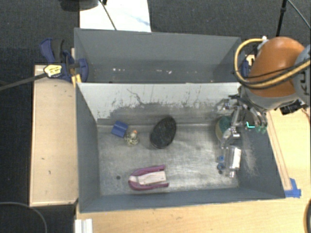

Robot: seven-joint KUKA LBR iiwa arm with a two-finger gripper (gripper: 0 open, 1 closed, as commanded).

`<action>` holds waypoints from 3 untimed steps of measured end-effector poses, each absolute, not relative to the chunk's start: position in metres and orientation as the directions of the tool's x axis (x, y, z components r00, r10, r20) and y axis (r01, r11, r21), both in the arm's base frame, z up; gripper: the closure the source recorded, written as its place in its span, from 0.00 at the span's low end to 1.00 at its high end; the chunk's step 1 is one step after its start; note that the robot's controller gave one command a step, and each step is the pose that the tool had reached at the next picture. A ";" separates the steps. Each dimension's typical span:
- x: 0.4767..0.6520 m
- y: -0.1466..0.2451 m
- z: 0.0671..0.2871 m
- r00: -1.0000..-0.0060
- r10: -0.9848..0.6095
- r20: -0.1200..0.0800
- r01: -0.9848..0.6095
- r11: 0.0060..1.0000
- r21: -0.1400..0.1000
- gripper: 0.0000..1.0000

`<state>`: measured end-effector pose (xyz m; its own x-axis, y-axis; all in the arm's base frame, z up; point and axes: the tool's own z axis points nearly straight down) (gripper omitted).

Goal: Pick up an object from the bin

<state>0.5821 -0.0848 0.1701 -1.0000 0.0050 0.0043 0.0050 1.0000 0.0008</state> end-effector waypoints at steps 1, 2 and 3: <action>0.588 0.018 0.122 -1.000 0.006 0.002 0.006 1.000 0.005 0.00; 0.588 0.066 0.073 -0.995 -0.095 -0.009 -0.095 0.996 0.000 0.00; 0.580 0.146 0.073 -1.000 0.007 -0.010 0.007 1.000 0.005 0.00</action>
Offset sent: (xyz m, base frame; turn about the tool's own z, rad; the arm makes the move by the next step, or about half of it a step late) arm 0.0061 0.0963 -0.0462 0.0089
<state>0.5801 0.1462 0.0726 -0.9999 0.0072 -0.0102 0.0071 1.0000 0.0051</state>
